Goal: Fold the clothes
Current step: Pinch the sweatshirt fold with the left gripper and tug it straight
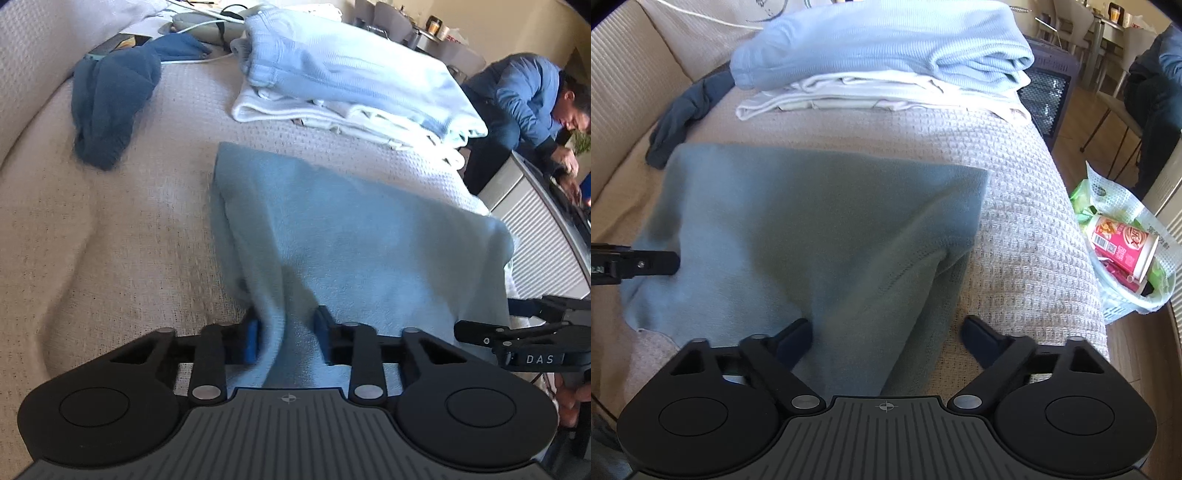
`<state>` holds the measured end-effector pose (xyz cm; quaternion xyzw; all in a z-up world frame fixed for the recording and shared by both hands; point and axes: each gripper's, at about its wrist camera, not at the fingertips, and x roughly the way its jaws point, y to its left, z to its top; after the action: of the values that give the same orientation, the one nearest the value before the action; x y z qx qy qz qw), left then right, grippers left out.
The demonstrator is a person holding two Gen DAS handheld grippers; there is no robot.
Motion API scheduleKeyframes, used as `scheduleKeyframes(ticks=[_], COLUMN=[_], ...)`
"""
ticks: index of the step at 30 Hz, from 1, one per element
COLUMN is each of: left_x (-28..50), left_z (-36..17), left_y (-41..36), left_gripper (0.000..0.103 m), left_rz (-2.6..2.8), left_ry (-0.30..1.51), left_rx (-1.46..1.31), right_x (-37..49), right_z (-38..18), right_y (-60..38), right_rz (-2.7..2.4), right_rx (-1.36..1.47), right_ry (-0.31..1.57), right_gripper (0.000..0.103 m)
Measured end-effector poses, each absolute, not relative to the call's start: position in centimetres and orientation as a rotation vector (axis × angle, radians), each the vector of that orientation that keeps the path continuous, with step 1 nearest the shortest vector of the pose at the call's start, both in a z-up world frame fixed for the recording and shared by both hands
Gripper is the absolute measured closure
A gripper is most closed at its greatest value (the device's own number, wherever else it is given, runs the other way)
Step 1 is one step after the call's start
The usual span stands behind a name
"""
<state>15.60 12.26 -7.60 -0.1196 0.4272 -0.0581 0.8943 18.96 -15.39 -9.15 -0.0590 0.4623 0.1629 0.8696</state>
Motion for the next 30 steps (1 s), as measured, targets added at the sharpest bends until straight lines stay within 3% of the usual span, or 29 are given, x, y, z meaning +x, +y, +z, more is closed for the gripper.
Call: scheduleKeyframes(ticks=[1,3,5,8,13,14,16,17,18,23,30], left_x=[15.5,15.2,14.8,14.3,15.0,15.2,15.4,15.5,15.6,15.7,16.2], left_z=[-7.3,-6.6,-5.3,-4.2,-5.7,-6.0,-6.3,-6.5,-6.6,-7.3,-9.3], left_y=[12.3,12.7,13.0,13.0,12.6,12.6,12.9,13.0,13.1,13.2,12.4], left_gripper=[0.088,0.089,0.090,0.092,0.092,0.091,0.071,0.056,0.053,0.034,0.035], left_rz=[-0.119,-0.126,-0.150,-0.190,-0.175,-0.165,-0.148,-0.141,-0.132,-0.121,-0.141], left_ry=[0.876,0.847,0.803,0.755,0.837,0.849,0.866,0.875,0.882,0.912,0.907], left_rx=[-0.247,-0.268,-0.287,-0.287,-0.275,-0.278,-0.290,-0.295,-0.298,-0.301,-0.288], right_x=[18.9,18.8,18.8,18.9,19.0,19.0,19.0,19.0,19.0,18.7,19.3], right_z=[-8.9,-8.3,-7.8,-7.3,-7.6,-7.7,-7.8,-7.9,-7.9,-8.1,-9.3], right_y=[-15.5,-16.0,-16.9,-18.2,-17.8,-17.7,-17.5,-17.3,-17.2,-16.6,-16.2], right_rz=[0.342,0.340,0.328,0.306,0.286,0.282,0.277,0.276,0.280,0.289,0.275], right_rx=[-0.109,-0.047,0.029,0.124,0.090,0.083,0.062,0.050,0.043,-0.006,-0.032], right_ry=[0.965,0.963,0.957,0.948,0.966,0.969,0.975,0.978,0.980,0.972,0.985], right_gripper=[0.031,0.067,0.078,0.083,0.082,0.080,0.075,0.065,0.053,0.020,0.017])
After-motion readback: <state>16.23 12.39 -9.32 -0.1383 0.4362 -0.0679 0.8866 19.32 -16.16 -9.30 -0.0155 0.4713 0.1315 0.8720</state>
